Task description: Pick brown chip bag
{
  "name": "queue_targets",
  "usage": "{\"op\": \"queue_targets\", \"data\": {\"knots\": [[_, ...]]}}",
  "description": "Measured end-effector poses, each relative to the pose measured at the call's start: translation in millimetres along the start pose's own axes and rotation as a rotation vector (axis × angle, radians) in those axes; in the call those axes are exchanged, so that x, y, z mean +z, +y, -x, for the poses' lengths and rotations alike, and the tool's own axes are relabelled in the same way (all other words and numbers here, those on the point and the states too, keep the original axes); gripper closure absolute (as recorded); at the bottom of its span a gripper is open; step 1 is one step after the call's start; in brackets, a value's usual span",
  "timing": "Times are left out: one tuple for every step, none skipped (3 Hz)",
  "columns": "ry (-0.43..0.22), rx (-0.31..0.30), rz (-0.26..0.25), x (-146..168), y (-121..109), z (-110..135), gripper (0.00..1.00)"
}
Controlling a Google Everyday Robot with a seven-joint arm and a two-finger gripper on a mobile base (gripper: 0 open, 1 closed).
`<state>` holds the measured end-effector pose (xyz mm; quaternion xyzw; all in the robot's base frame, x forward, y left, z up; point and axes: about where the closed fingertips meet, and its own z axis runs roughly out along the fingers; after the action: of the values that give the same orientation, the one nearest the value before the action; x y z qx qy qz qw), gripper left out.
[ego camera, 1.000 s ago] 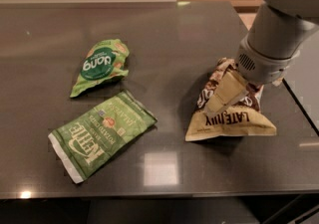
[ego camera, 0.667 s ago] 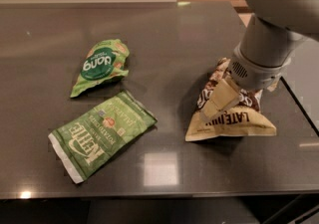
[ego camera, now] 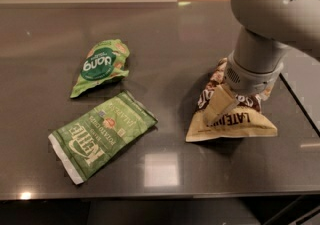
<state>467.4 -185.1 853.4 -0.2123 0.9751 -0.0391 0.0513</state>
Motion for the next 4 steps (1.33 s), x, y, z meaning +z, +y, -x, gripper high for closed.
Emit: {"op": "queue_targets", "data": {"knots": [[0.015, 0.042, -0.017, 0, -4, -1, 0.41], [0.015, 0.063, -0.016, -5, -5, -1, 0.64], [0.004, 0.065, -0.013, -14, -2, 0, 0.88], [-0.018, 0.06, -0.017, -28, -3, 3, 1.0]]}}
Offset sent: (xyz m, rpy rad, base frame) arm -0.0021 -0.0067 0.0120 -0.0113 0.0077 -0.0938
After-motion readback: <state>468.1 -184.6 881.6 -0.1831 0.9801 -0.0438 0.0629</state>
